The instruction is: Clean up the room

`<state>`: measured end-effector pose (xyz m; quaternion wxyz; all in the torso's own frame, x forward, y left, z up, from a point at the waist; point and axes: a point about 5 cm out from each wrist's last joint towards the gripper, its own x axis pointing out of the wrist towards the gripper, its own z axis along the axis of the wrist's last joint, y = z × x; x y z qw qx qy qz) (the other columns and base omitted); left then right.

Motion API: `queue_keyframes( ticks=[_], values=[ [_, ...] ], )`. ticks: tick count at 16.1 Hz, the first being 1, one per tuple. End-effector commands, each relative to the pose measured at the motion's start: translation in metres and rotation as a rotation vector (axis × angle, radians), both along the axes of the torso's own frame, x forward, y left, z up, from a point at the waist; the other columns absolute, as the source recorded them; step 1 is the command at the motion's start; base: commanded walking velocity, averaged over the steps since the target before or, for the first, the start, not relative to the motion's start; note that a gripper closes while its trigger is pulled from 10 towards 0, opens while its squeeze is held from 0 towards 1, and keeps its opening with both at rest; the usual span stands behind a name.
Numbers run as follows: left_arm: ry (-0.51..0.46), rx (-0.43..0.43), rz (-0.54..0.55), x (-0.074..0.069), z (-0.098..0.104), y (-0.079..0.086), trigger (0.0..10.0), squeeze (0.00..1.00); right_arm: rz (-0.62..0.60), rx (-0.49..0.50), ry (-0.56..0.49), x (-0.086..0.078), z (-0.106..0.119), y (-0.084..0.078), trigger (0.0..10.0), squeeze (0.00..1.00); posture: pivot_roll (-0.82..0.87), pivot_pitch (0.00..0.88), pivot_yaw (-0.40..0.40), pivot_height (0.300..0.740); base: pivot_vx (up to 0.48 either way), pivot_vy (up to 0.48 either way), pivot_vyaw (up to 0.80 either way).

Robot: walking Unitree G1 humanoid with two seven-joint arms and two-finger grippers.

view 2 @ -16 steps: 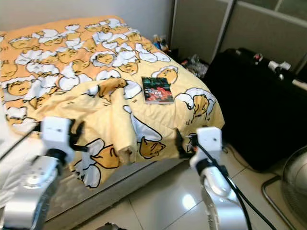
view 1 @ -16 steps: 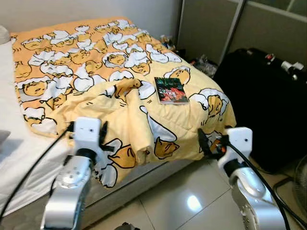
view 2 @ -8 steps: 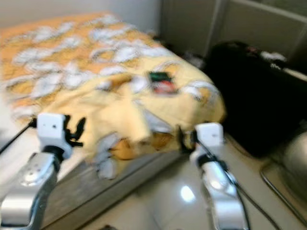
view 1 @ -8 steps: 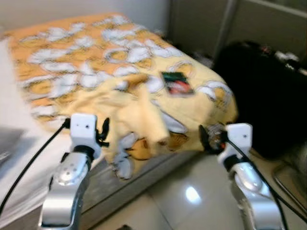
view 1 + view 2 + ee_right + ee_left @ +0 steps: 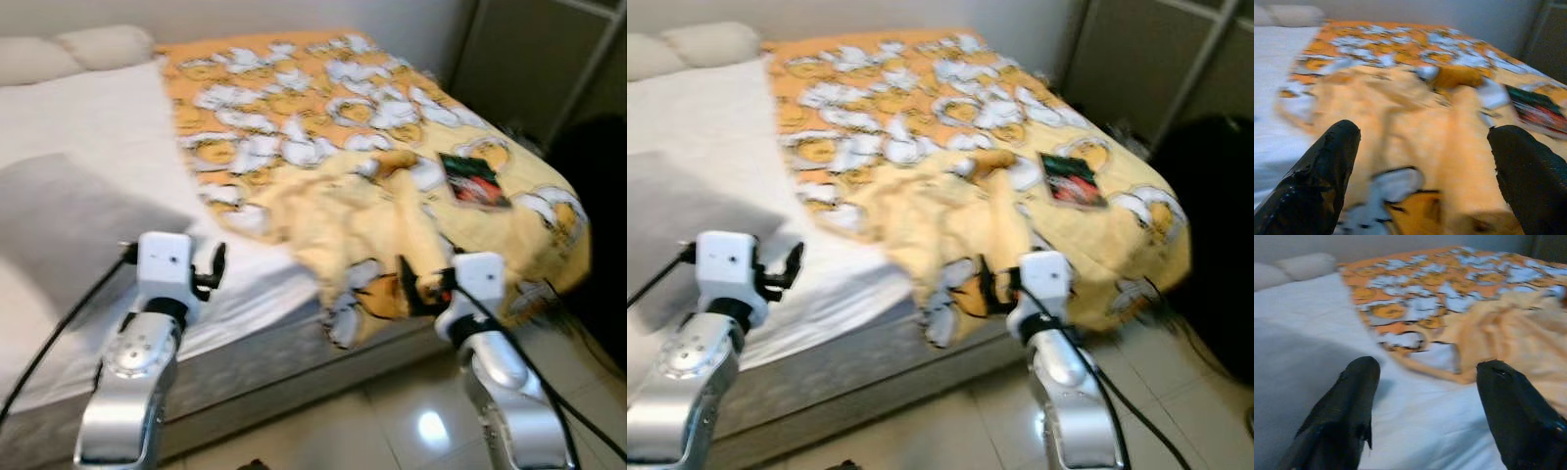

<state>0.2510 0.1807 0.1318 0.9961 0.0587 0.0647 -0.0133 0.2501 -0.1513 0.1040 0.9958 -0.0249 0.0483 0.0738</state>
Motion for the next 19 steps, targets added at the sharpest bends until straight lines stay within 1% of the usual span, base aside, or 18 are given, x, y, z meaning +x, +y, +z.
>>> queue_keyframes(
  ticks=[1, 5, 7, 10, 13, 19],
  values=[
    [0.0, 0.003, -0.004, -0.002, 0.0, -0.002, 10.0, 1.0, -0.007, -0.007, -0.015, 0.002, 0.004, -0.004, 10.0, 0.0, 0.02, 0.0, 0.018, 0.74, 0.0, 0.311, 0.8],
    [0.008, 0.013, 0.013, -0.004, -0.001, 0.0, 10.0, 1.0, -0.014, -0.02, -0.012, 0.007, 0.003, -0.006, 10.0, 0.0, 0.03, 0.0, 0.019, 0.74, 0.0, 0.315, 0.56],
    [0.009, 0.016, 0.014, -0.004, -0.001, 0.0, 10.0, 1.0, -0.026, -0.018, -0.012, 0.009, 0.002, -0.007, 10.0, 0.0, 0.03, 0.0, 0.019, 0.74, 0.0, 0.313, 0.0],
    [0.008, 0.025, 0.007, -0.002, 0.001, 0.0, 10.0, 1.0, -0.022, -0.024, -0.022, 0.013, 0.004, -0.003, 10.0, 0.0, 0.03, 0.0, 0.025, 0.74, 0.0, 0.309, 0.0],
    [0.007, 0.032, 0.004, -0.001, 0.002, 0.001, 10.0, 1.0, -0.028, -0.023, -0.024, 0.014, 0.004, -0.005, 10.0, 0.0, 0.04, 0.0, 0.027, 0.74, 0.0, 0.309, 0.0],
    [0.003, 0.042, -0.004, 0.001, 0.003, 0.0, 10.0, 1.0, -0.021, -0.014, -0.022, 0.017, 0.002, 0.0, 10.0, 0.0, 0.05, 0.0, 0.027, 0.74, 0.0, 0.31, 0.0]
  ],
)
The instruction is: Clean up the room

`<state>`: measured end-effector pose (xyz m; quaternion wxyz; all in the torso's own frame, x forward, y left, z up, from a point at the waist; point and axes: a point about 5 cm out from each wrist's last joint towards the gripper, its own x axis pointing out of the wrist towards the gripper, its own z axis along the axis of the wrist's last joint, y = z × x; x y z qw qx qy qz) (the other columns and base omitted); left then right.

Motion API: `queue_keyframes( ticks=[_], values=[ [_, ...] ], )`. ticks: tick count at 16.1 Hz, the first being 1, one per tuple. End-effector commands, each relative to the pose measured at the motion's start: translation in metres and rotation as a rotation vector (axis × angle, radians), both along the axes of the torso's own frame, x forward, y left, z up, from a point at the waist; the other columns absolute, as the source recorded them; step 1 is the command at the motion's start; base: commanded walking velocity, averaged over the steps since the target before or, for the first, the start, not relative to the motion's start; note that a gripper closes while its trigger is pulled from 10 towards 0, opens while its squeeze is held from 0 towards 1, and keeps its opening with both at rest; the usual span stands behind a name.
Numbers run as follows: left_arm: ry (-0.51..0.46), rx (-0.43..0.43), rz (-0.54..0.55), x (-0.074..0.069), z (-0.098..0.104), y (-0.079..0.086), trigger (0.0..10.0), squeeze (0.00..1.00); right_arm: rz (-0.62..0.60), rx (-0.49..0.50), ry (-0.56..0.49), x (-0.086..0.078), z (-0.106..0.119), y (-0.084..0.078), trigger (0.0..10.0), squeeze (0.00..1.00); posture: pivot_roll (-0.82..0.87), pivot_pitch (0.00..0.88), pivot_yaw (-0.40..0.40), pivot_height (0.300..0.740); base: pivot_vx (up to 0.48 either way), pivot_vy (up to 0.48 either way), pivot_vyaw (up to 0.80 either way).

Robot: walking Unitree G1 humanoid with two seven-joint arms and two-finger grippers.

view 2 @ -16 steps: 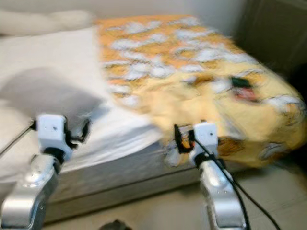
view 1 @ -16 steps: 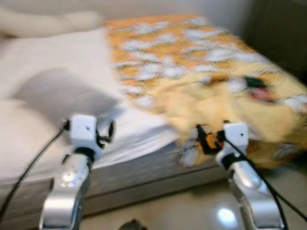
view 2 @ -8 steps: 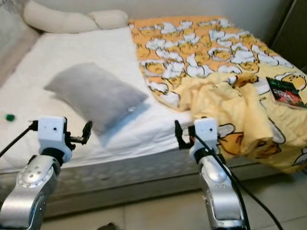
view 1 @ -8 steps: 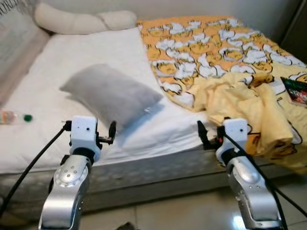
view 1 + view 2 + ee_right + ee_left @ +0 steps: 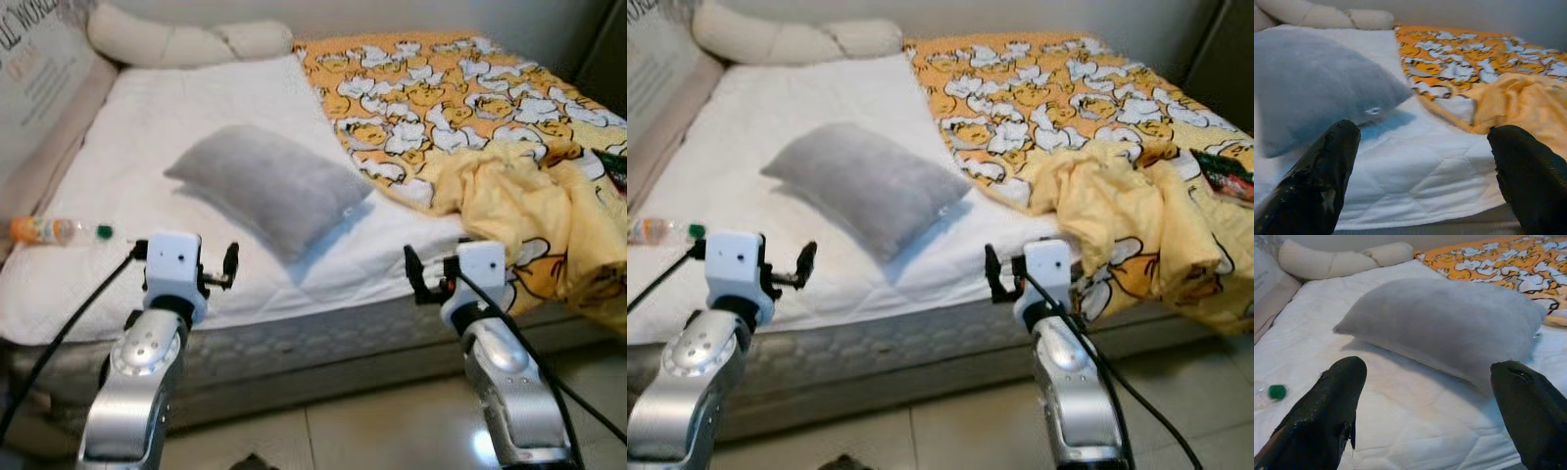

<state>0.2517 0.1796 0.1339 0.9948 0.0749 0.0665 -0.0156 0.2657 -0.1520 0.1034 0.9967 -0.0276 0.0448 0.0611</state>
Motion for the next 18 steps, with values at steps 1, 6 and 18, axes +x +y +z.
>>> queue_keyframes(
  ticks=[1, 6, 18],
  values=[
    [-0.001, 0.01, 0.003, 0.0007, 0.0011, 0.0012, 10.0, 1.0, 0.006, -0.007, -0.013, 0.0021, 0.0018, 0.0018, 10.0, 0.0, 0.05, 0.0, 0.028, 0.74, 0.0, 0.315, 0.0],
    [0.004, 0.002, 0.003, -0.0018, -0.0008, -0.0012, 10.0, 1.0, 0.007, 0.006, -0.012, 0.0031, 0.0009, 0.0026, 10.0, 0.0, 0.05, 0.0, 0.026, 0.74, 0.0, 0.308, 0.0],
    [-0.041, 0.011, 0.012, 0.0044, 0.007, -0.0026, 10.0, 1.0, 0.011, 0.025, -0.005, 0.0054, -0.0006, 0.004, 10.0, 0.0, 0.05, 0.0, 0.03, 0.74, 0.0, 0.154, 0.0]
  ],
)
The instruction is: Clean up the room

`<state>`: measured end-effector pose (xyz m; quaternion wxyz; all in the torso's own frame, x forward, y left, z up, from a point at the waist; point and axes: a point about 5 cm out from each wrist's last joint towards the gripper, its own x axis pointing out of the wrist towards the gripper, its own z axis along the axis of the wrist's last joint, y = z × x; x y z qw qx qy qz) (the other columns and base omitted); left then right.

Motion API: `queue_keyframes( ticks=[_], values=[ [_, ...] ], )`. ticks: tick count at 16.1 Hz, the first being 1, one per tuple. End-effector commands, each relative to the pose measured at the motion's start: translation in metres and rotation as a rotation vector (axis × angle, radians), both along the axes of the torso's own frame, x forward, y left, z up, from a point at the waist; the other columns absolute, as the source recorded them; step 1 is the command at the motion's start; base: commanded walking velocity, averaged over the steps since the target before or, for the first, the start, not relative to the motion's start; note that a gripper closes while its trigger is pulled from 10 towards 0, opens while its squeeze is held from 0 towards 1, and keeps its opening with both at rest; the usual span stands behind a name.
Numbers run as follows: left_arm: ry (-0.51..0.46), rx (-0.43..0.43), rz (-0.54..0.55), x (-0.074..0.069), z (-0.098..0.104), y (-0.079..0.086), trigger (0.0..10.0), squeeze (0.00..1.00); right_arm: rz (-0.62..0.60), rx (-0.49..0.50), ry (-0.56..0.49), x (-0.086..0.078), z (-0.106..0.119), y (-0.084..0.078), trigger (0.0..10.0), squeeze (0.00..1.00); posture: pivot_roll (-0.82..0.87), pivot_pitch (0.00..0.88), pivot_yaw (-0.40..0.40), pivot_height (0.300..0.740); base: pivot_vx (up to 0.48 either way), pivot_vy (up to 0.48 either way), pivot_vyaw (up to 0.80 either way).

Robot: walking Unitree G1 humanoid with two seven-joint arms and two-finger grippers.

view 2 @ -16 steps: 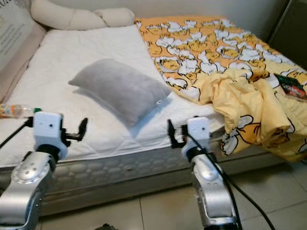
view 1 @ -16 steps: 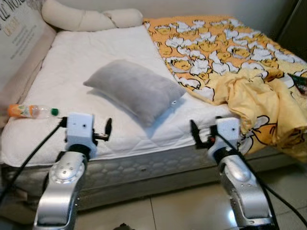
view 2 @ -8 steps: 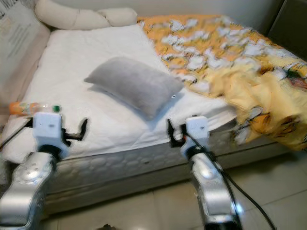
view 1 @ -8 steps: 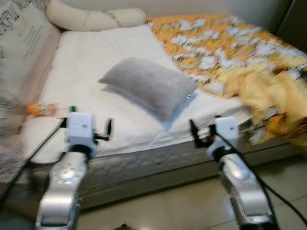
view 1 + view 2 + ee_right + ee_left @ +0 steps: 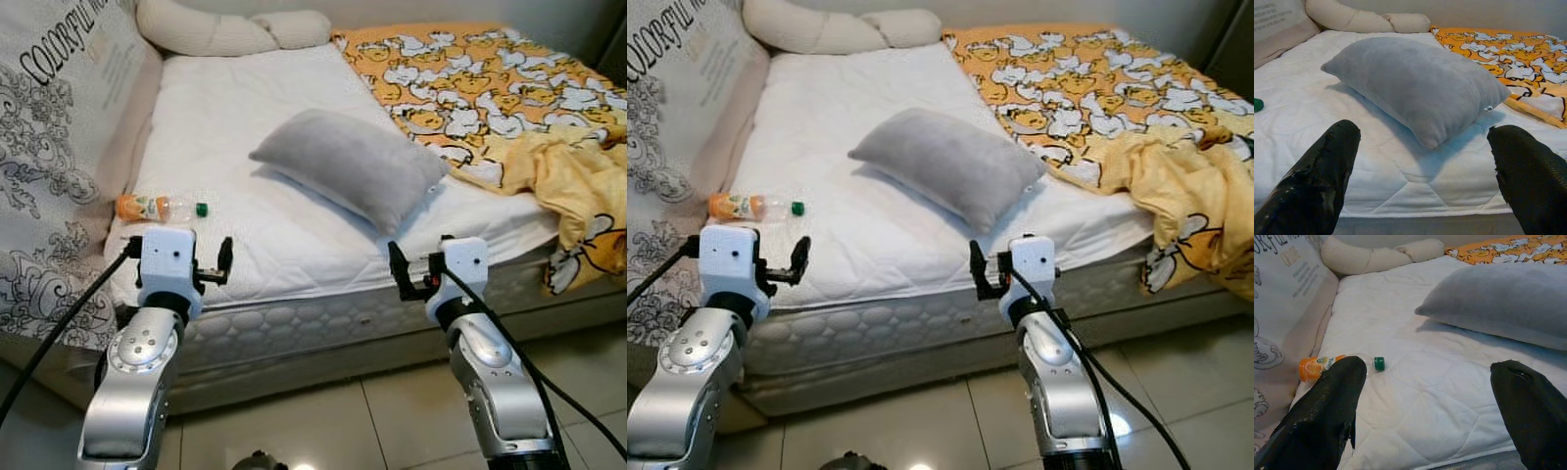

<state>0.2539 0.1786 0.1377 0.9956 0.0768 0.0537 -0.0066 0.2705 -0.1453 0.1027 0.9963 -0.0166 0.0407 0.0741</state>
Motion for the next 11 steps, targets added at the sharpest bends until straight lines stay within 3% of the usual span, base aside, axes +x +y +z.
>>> queue_keyframes(
  ticks=[1, 11],
  values=[
    [-0.019, 0.004, 0.0, 0.0036, 0.0051, -0.0003, 10.0, 1.0, 0.016, 0.005, -0.003, 0.0015, 0.002, 0.001, 10.0, 0.0, 0.06, 0.0, 0.031, 0.74, 0.0, 0.0, 0.45],
    [-0.007, -0.002, -0.015, 0.0032, 0.0032, -0.0036, 10.0, 1.0, 0.021, 0.005, 0.001, 0.0029, 0.0004, 0.0007, 10.0, 0.0, 0.06, 0.0, 0.032, 0.74, 0.279, 0.0, 0.8]
  ],
)
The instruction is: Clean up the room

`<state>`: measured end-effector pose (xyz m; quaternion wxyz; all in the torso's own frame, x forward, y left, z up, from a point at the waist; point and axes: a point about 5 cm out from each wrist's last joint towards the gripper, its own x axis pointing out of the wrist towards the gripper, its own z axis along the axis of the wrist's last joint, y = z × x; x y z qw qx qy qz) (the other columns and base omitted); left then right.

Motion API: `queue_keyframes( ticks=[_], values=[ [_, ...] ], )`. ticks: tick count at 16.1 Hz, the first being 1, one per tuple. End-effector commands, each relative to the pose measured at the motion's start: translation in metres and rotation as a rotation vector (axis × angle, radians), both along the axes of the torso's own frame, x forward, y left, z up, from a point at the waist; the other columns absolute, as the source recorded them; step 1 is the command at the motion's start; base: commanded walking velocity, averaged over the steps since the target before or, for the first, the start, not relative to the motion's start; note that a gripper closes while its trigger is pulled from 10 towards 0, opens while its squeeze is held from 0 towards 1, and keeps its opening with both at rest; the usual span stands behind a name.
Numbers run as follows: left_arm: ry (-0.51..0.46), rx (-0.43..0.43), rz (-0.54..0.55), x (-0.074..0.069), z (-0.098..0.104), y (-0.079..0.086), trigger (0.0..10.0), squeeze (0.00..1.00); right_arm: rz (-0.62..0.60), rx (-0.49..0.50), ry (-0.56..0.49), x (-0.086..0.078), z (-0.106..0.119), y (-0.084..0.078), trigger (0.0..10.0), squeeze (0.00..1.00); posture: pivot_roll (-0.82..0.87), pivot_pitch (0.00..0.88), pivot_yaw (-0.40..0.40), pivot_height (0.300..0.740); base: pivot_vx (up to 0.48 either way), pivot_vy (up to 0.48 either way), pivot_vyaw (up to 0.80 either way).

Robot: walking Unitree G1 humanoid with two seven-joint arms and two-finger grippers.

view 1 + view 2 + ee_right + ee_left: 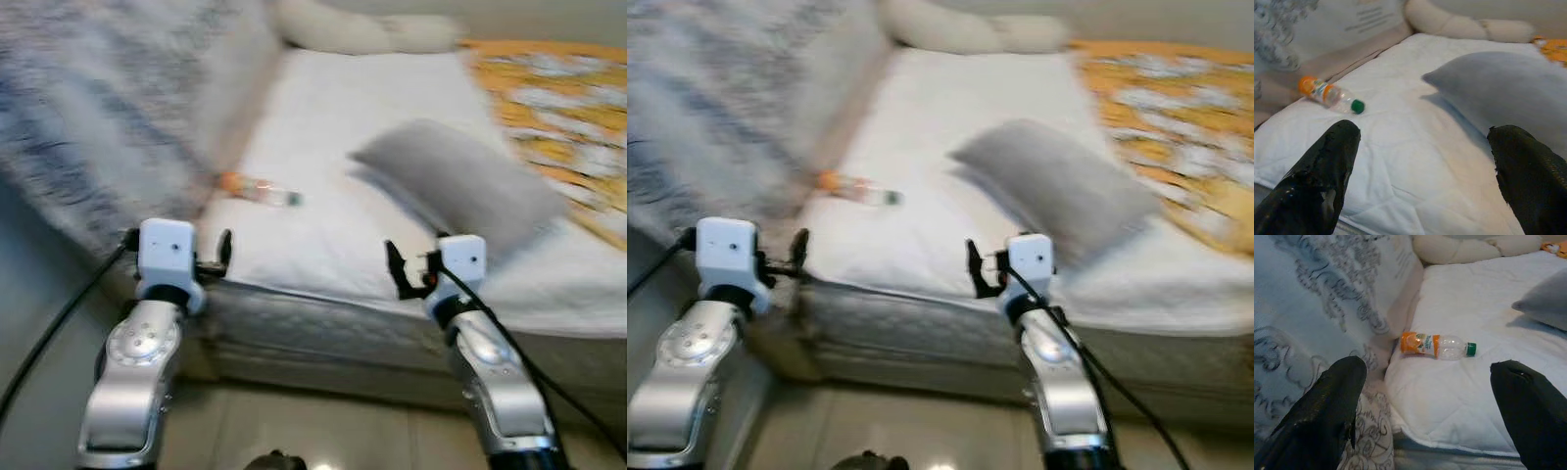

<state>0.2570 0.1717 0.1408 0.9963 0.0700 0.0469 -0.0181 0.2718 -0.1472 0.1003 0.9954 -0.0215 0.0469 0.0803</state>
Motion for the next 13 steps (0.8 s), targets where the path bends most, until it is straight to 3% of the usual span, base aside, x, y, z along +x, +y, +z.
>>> queue_keyframes(
  ticks=[1, 5, 10, 13],
  values=[
    [0.005, 0.014, 0.006, -0.001, 0.0, 0.003, 10.0, 1.0, 0.016, 0.011, -0.009, 0.002, 0.002, 0.003, 10.0, 0.0, 0.06, 0.0, 0.03, 0.74, 0.277, 0.0, 0.8],
    [0.004, 0.017, 0.013, -0.002, 0.0, 0.006, 10.0, 1.0, 0.035, 0.014, -0.01, 0.003, 0.003, 0.009, 10.0, 0.0, 0.07, 0.0, 0.023, 0.74, 0.278, 0.0, 0.8],
    [0.013, -0.009, -0.083, -0.005, -0.003, -0.008, 10.0, 1.0, -0.018, 0.015, 0.007, 0.003, -0.001, -0.002, 10.0, 0.0, 0.06, 0.0, 0.028, 0.74, 0.259, 0.0, 0.0],
    [0.031, -0.042, -0.146, -0.007, -0.006, -0.016, 10.0, 1.0, -0.012, 0.026, 0.016, 0.001, -0.001, -0.003, 10.0, 0.0, 0.05, 0.0, 0.023, 0.74, 0.0, 0.0, 0.0]
  ],
)
